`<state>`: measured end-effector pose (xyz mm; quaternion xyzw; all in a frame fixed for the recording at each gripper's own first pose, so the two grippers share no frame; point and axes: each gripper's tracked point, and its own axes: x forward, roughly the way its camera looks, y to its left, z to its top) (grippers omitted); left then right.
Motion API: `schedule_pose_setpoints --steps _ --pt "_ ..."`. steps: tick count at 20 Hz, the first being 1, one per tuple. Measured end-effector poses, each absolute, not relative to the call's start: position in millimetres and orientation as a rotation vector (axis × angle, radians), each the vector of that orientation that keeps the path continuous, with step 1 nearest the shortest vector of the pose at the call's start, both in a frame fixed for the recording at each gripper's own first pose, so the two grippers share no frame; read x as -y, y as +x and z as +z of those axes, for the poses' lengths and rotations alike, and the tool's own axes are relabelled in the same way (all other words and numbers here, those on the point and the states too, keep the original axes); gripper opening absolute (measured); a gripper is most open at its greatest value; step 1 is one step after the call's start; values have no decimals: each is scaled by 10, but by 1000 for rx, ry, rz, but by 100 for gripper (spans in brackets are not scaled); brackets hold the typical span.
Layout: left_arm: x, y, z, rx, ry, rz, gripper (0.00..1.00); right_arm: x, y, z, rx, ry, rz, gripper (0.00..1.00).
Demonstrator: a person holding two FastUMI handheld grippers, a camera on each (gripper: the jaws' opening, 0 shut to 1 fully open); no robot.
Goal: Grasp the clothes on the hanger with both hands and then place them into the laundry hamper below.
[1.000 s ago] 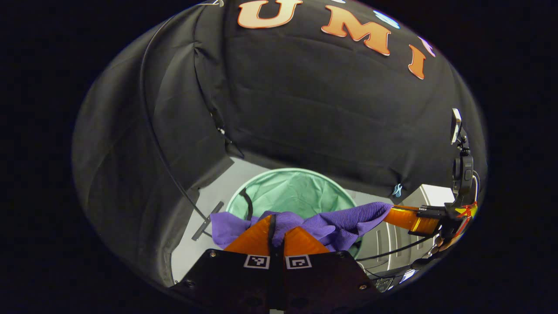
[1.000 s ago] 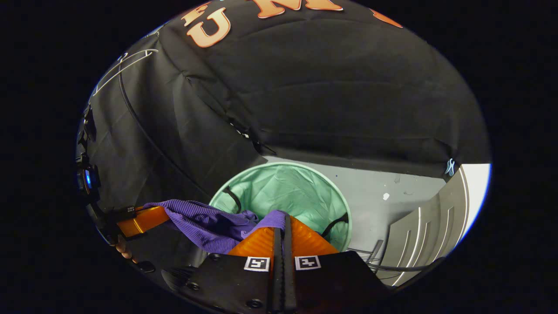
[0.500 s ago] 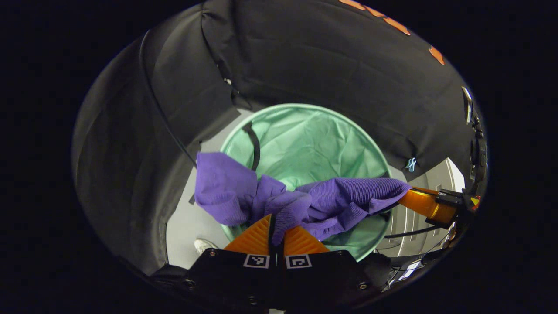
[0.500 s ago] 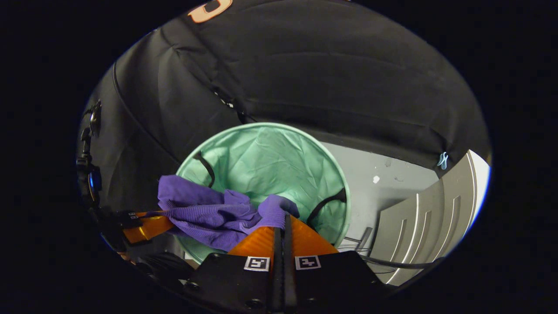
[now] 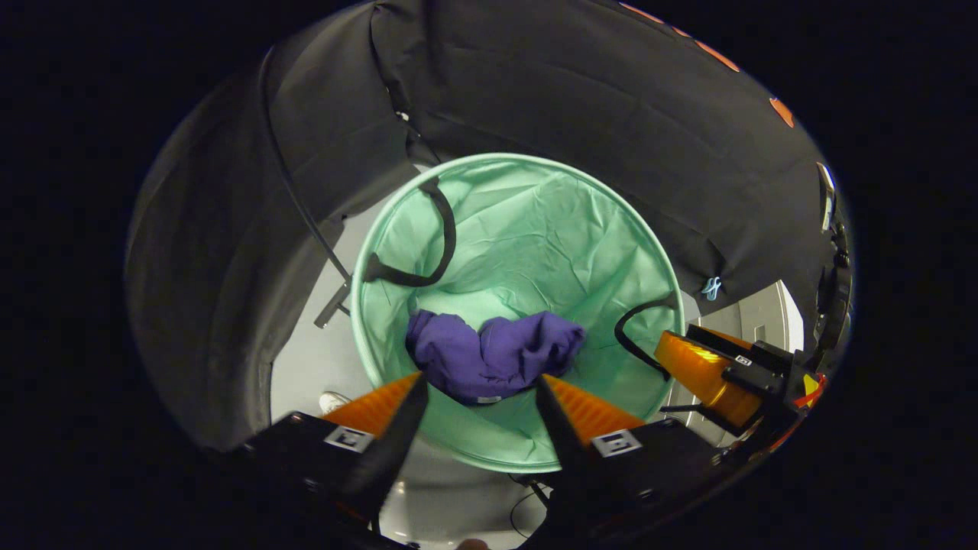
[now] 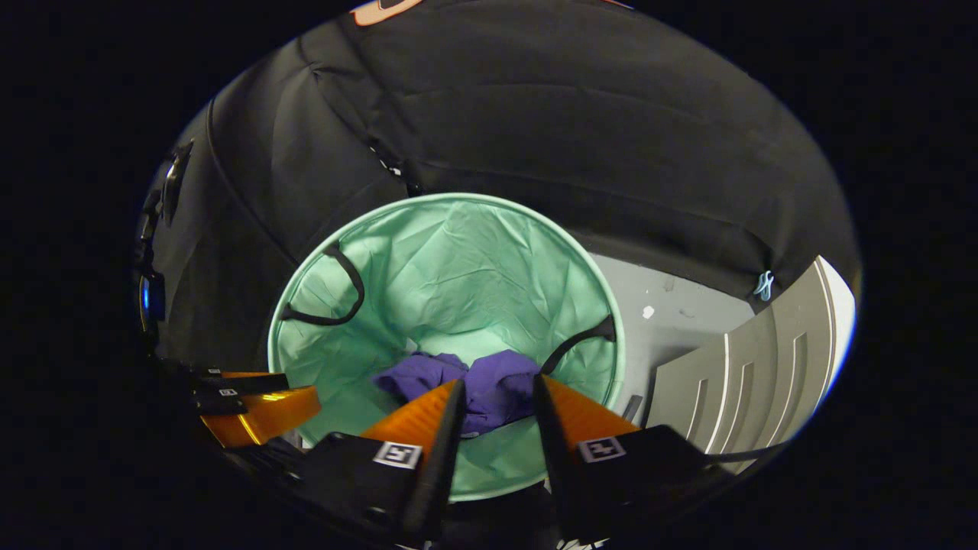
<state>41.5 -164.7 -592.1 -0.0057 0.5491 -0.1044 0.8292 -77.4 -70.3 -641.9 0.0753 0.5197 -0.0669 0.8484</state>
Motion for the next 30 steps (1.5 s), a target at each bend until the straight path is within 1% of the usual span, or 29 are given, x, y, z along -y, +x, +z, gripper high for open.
schedule_pose_setpoints --steps 1,2,3,4,5,12,15,19,26,29,30 --pt "1654 371 -5799 -1143 -3 -224 100 685 -783 -6308 -1078 157 -141 55" --pt "1621 374 -5639 -1114 19 -209 100 655 -796 -6189 -1060 165 -131 65" --pt "1569 430 -5507 -1074 40 -196 96 615 -788 -6092 -1049 166 -128 78" --pt "1556 489 -5353 -1036 57 -188 99 618 -798 -5987 -1034 161 -125 89" --pt "1566 497 -5212 -1005 64 -187 98 627 -772 -5874 -1011 154 -122 99" --pt "1628 461 -4292 -848 22 -225 98 570 -714 -4986 -870 147 -118 99" --pt "1552 494 -3941 -769 53 -213 97 645 -716 -4500 -791 138 -127 98" --pt "1493 450 -3366 -662 21 -214 97 728 -688 -3914 -678 123 -146 98" --pt "1239 308 -2137 -419 -16 -192 97 608 -726 -2628 -458 89 -125 98" --pt "1244 193 -1610 -301 -43 -213 96 467 -752 -2169 -375 88 -91 98" --pt "1178 129 -1460 -264 -41 -207 96 468 -773 -2043 -349 78 -93 100"
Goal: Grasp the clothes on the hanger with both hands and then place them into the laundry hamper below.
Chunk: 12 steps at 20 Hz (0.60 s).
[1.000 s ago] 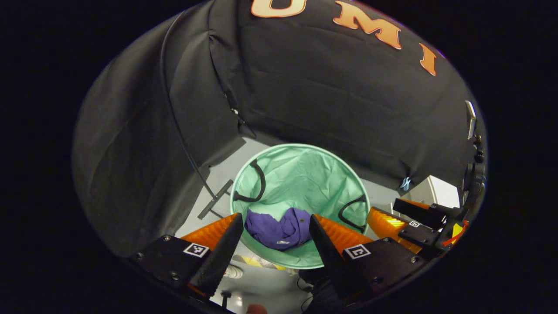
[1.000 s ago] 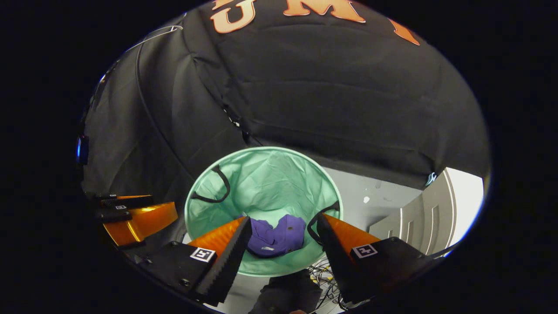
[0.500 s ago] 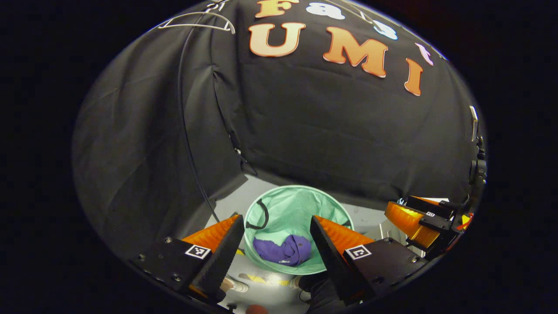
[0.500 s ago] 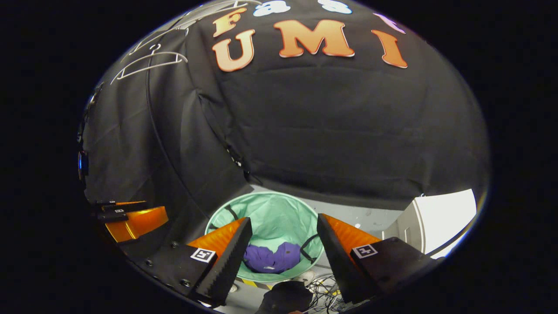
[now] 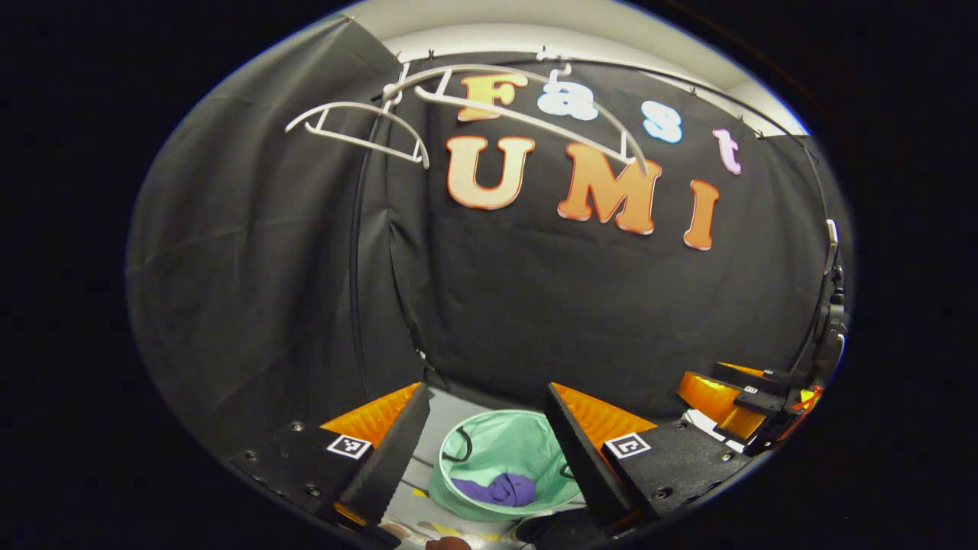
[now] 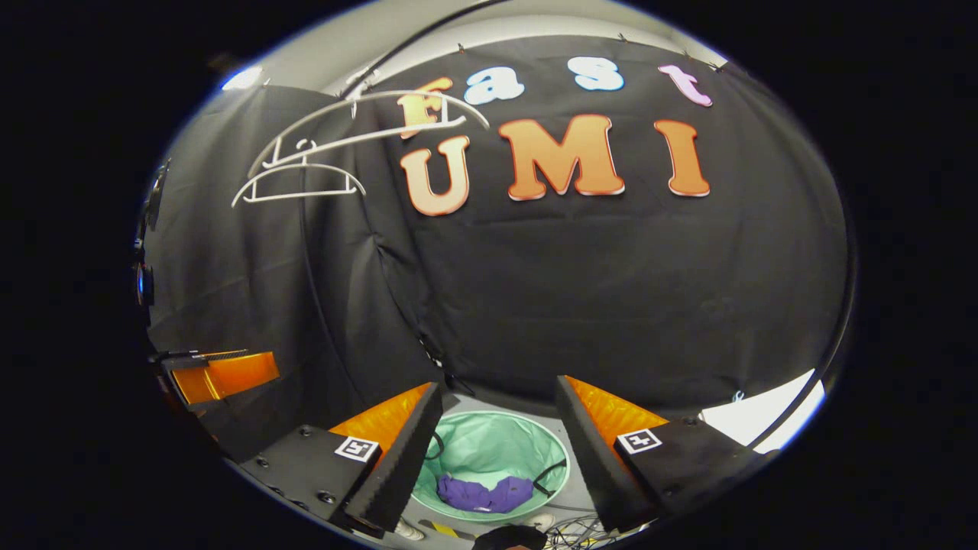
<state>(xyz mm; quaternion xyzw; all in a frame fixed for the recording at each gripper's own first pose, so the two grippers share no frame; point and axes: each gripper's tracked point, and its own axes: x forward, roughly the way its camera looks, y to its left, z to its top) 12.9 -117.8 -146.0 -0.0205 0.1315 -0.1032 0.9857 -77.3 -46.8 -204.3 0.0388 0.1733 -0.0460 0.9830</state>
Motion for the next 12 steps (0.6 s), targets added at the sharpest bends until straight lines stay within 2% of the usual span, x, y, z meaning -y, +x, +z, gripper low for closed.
schedule_pose_setpoints --steps 1,2,3,5,7,8,12 --pt "1135 88 -1299 -223 -40 -199 96 475 -799 -1941 -327 64 -93 98" --pt "1126 62 -1163 -184 -42 -191 96 447 -823 -1848 -313 58 -84 100" --pt "1115 28 -1045 -155 -48 -187 96 389 -841 -1762 -296 59 -70 89" --pt "1084 -47 -841 -109 -52 -189 95 301 -870 -1599 -263 58 -57 89" --pt "1020 -97 -667 -52 -42 -170 95 308 -937 -1430 -223 46 -64 100" --pt "998 -116 -606 -27 -38 -153 94 338 -950 -1373 -204 37 -71 89" --pt "899 -168 -477 10 -57 -124 93 433 -1003 -1205 -151 0 -113 89"
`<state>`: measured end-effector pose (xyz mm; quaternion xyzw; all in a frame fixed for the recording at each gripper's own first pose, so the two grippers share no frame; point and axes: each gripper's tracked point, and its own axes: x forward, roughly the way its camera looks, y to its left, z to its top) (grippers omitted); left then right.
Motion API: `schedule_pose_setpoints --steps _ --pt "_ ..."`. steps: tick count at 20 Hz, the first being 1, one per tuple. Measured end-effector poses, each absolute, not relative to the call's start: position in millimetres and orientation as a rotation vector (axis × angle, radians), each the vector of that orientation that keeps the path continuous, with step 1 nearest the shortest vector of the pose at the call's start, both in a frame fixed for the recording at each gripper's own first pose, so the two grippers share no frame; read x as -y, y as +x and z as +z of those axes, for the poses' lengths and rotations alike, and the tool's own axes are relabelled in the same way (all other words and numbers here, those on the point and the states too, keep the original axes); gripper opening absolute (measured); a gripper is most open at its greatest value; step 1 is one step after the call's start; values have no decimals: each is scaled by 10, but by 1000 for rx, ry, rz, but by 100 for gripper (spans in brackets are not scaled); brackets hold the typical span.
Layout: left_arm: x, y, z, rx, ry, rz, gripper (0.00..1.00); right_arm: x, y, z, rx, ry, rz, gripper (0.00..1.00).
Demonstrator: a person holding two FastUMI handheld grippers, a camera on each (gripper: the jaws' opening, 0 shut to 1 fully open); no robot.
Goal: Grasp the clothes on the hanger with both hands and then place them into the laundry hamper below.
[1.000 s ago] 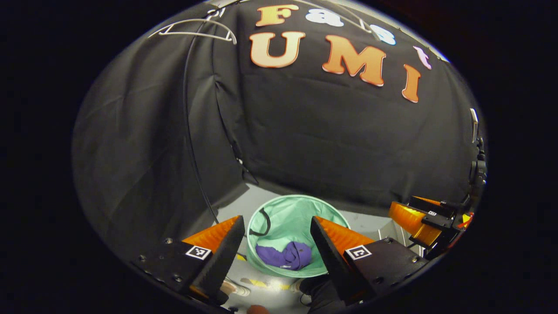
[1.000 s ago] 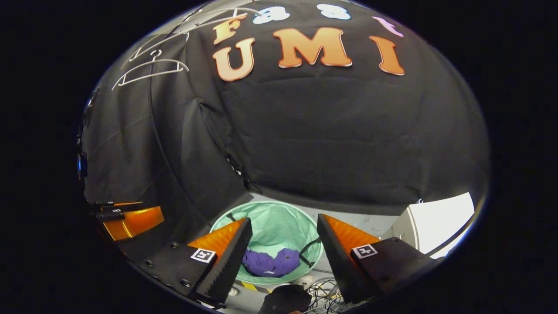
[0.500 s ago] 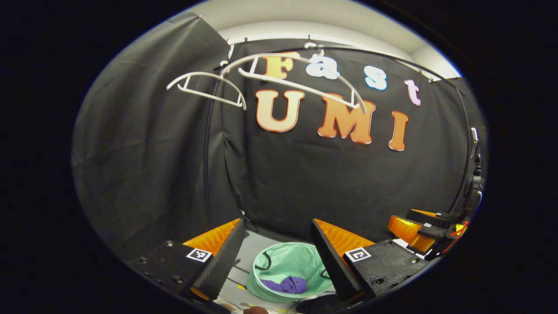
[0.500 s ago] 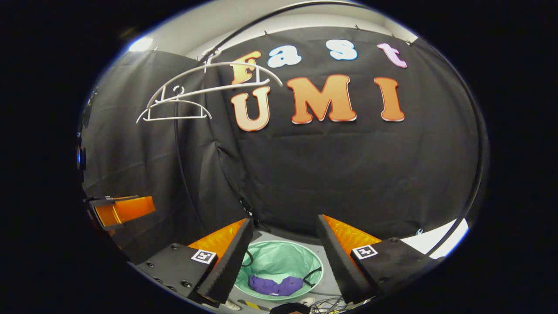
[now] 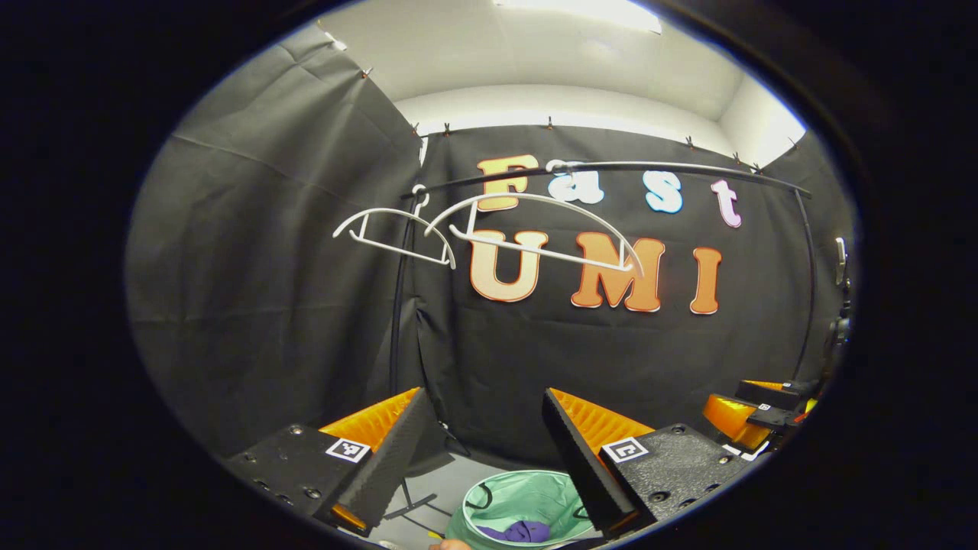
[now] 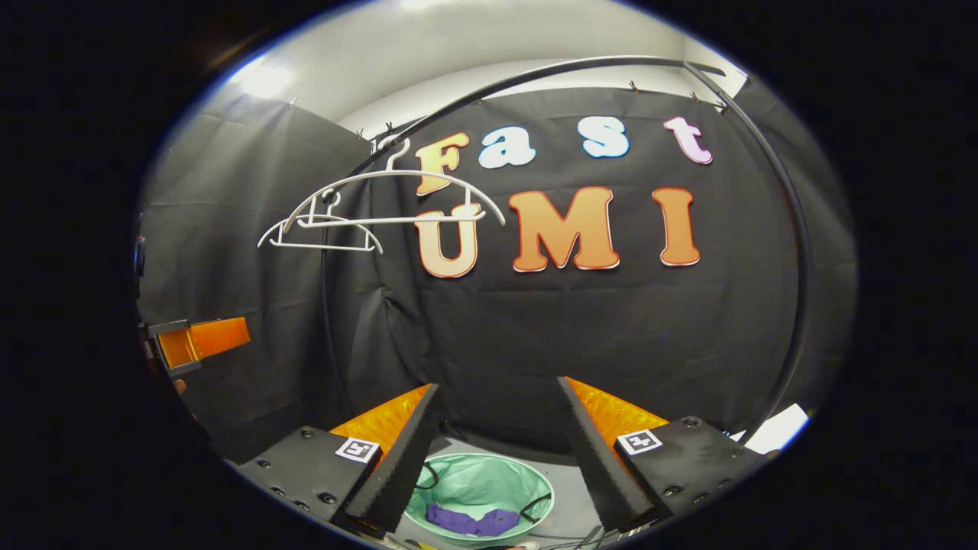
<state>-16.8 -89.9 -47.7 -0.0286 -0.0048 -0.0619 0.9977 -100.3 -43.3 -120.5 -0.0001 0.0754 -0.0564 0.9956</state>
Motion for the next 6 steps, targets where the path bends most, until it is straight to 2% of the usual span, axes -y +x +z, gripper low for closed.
schedule_pose_setpoints --steps 1,2,5,6 --pt "868 -168 -461 14 -61 -123 93 441 -1002 -1192 -146 -1 -115 89" --pt "843 -173 -444 20 -61 -120 93 433 -1000 -1184 -143 2 -114 100" --pt "856 -217 -430 24 -53 -114 92 437 -1001 -1194 -144 6 -112 100" --pt "873 -216 -443 20 -56 -118 92 442 -1008 -1199 -144 4 -113 89"
